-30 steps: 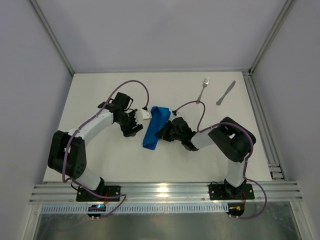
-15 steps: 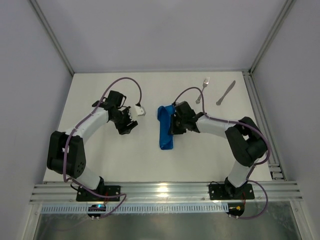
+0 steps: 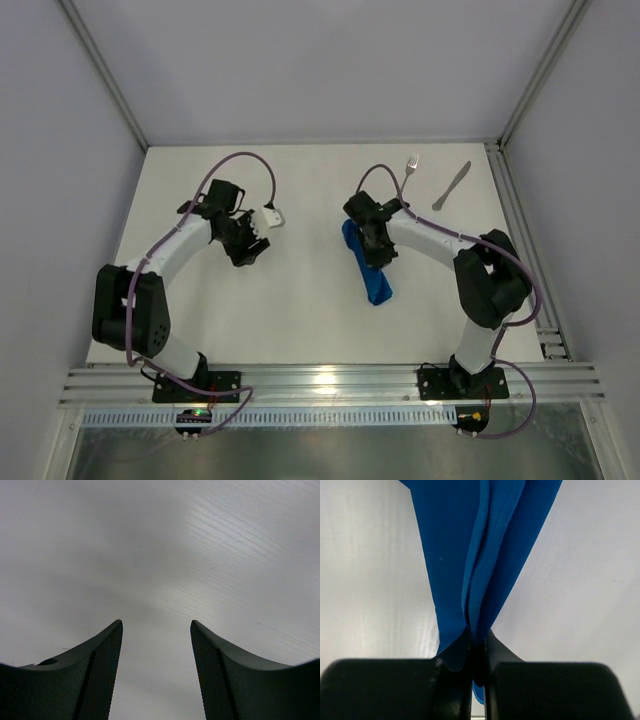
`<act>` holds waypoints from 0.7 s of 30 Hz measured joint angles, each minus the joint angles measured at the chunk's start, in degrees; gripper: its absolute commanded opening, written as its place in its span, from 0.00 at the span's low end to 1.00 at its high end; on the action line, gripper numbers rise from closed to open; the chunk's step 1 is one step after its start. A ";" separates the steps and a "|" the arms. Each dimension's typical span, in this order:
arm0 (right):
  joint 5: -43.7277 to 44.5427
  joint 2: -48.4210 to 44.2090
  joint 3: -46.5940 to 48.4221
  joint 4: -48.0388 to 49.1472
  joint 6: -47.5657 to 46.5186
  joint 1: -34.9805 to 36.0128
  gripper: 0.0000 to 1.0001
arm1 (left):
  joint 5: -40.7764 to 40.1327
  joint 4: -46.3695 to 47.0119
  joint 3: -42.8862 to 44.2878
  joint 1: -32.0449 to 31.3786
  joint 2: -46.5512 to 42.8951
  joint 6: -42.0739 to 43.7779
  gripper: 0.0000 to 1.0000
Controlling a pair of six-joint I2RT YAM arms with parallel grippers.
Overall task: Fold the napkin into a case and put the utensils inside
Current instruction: Turn over the smaller rectangle-folded napkin at the center of the board.
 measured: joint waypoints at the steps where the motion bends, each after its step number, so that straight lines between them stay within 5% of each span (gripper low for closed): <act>1: 1.99 0.35 0.68 -2.01 -0.15 0.11 0.04 | 0.00 0.00 0.00 0.15 0.00 0.00 0.59; 8: 16.35 5.75 8.28 -14.93 0.70 5.42 0.04 | 0.02 0.55 0.00 0.98 -0.02 0.00 0.59; 21: 30.45 34.40 29.46 -32.20 2.62 23.50 0.04 | 0.04 0.81 0.57 2.75 -0.55 0.00 0.59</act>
